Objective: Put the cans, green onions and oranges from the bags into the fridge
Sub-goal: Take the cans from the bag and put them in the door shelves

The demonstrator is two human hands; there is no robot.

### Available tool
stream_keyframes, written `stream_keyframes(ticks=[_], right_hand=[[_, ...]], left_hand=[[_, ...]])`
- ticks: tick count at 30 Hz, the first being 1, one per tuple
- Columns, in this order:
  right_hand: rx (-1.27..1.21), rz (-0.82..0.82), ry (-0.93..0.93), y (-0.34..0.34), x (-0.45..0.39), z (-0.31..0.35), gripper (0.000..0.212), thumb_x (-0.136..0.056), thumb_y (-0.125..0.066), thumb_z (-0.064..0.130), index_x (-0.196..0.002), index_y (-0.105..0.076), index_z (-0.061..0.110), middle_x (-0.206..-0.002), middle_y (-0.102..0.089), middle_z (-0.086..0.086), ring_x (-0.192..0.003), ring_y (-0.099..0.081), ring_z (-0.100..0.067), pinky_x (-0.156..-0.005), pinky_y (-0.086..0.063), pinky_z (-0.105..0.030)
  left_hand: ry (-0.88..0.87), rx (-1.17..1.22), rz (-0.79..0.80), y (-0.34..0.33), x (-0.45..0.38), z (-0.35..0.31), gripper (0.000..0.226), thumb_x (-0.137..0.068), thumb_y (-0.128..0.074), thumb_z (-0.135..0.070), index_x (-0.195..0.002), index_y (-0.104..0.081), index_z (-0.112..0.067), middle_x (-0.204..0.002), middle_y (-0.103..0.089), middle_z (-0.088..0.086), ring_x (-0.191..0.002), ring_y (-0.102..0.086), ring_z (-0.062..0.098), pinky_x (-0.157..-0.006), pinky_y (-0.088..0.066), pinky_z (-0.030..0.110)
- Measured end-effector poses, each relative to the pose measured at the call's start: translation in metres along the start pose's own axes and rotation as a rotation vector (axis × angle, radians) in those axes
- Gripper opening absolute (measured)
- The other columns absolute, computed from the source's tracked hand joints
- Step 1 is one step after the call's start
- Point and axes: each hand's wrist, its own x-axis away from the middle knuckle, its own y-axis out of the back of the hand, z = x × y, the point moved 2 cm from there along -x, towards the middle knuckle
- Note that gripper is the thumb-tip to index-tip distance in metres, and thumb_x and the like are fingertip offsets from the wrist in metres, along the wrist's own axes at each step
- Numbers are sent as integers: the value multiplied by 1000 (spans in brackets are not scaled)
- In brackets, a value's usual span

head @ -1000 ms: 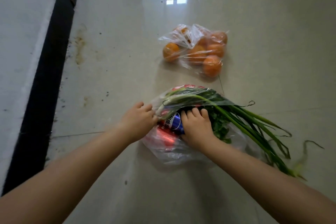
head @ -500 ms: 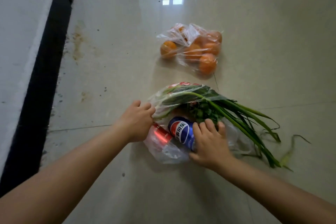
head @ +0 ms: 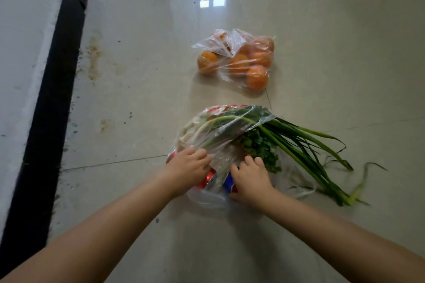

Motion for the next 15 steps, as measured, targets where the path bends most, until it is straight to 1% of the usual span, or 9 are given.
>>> stream_keyframes(ticks=[1,2,5,7,8,10,12,14,15], right_hand=[[-3,57,-8,0,-3,2,66,-82,-55,49,-132,-36,11,-124,-54,-13,-118,-40,-29,-94,-31,-37],[-16,65,-16,0,-3,3,70,-81,-57,49,-134,-33,11,-125,-53,-13,-118,-39,-30,-95,-31,-37],[-94,31,-22,4,6,2,69,-76,-64,43,-131,-35,13,-123,-51,-12,-115,-39,-29,-92,-30,-36],[-122,-37,-8,7,18,-4,69,-74,-64,43,-129,-35,14,-121,-47,-10,-113,-40,-28,-84,-28,-35],[-131,-68,-2,10,26,-7,69,-74,-64,43,-130,-35,14,-121,-45,-10,-112,-40,-27,-79,-24,-34],[-153,-95,5,16,40,-16,70,-74,-64,42,-132,-34,16,-123,-43,-9,-112,-41,-25,-76,-19,-31],[-171,-84,-7,20,49,-24,69,-74,-65,41,-131,-35,18,-123,-42,-8,-111,-42,-26,-77,-26,-31],[-190,-87,-15,22,55,-30,67,-74,-65,40,-130,-36,19,-124,-41,-7,-111,-43,-25,-85,-35,-33],[-204,-88,-17,21,58,-33,67,-74,-66,40,-130,-36,20,-124,-41,-6,-111,-43,-24,-88,-36,-33]], left_hand=[[20,5,40,-2,0,1,48,-89,-54,-10,-136,-45,-8,-143,-41,9,-128,-40,25,-107,-34,35],[49,14,49,-2,-1,3,46,-91,-52,-11,-136,-43,-9,-143,-40,9,-128,-39,24,-107,-33,34],[175,-3,70,-6,-4,7,48,-90,-55,-18,-135,-43,-10,-138,-44,8,-126,-40,24,-101,-37,32],[192,-67,119,-10,-9,6,53,-88,-57,-18,-137,-40,-7,-138,-41,11,-124,-40,26,-98,-38,33],[189,-103,149,-12,-11,4,55,-88,-57,-18,-138,-38,-6,-139,-40,12,-124,-39,27,-96,-38,34],[195,-145,180,-15,-16,2,60,-88,-58,-17,-140,-33,-6,-141,-36,13,-124,-37,28,-95,-38,34],[207,-137,182,-14,-18,1,65,-87,-59,-20,-143,-29,-8,-144,-31,12,-128,-34,28,-99,-35,35],[202,-108,181,-10,-20,-1,69,-86,-61,-24,-145,-27,-11,-149,-24,11,-133,-29,28,-104,-31,36],[189,-97,192,-8,-22,-3,72,-85,-62,-26,-146,-26,-13,-151,-21,10,-135,-26,27,-106,-29,37]])
